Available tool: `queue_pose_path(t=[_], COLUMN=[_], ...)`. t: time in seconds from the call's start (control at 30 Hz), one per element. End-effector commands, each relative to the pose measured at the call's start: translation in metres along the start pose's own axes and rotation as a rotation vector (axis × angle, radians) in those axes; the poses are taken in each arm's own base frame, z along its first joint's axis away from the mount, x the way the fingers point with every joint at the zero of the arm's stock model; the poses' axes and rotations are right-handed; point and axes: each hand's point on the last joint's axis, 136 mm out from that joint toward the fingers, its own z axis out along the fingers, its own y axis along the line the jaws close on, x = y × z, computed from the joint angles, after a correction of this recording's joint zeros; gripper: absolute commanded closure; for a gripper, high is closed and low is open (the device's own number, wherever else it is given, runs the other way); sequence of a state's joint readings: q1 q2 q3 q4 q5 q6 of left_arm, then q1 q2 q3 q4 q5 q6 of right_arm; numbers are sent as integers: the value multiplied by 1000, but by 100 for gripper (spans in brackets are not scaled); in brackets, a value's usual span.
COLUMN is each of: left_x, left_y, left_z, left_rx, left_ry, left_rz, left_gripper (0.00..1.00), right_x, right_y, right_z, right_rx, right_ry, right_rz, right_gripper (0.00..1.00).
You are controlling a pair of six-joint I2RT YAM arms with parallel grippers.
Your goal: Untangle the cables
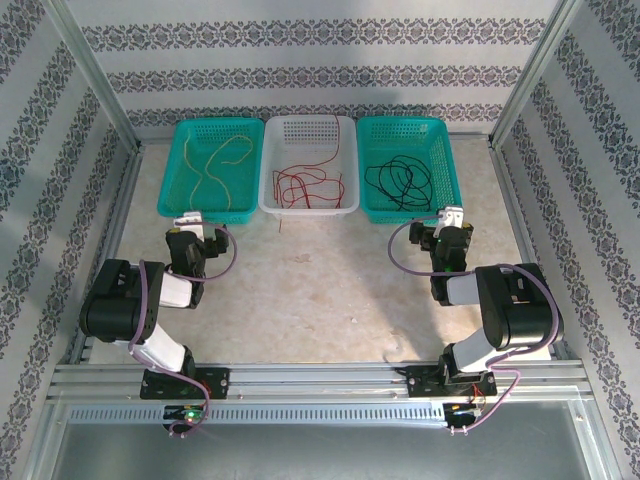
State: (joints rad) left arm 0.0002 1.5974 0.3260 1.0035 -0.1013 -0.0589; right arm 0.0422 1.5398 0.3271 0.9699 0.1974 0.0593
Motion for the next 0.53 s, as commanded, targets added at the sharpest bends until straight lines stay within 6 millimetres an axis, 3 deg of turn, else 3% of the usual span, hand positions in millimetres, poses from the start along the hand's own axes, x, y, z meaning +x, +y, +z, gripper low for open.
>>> queue_pose_path(t=[0.0,0.23,0.27,0.37,0.5], left_x=[-17,-16,-15,-13,-14], left_y=[-3,-11,-16,-32,-32], left_z=[2,6,6,5,5], left_rx=[16,61,86,183,183], left_ry=[-53,-28,-25,-11,-13], left_rz=[10,32,42,73,72], left_gripper=[1,1,1,1,1], right_x=[-11,-8,-19,-18,-20], right_y=[0,1,3,8,10], right_z=[1,1,6,7,5], right_rx=[7,3,-17,-57,-61], right_ry=[-36,-23,-39,-29,-41], right_rz=[-3,-3,10,2,-4], right_gripper=[2,2,2,2,2])
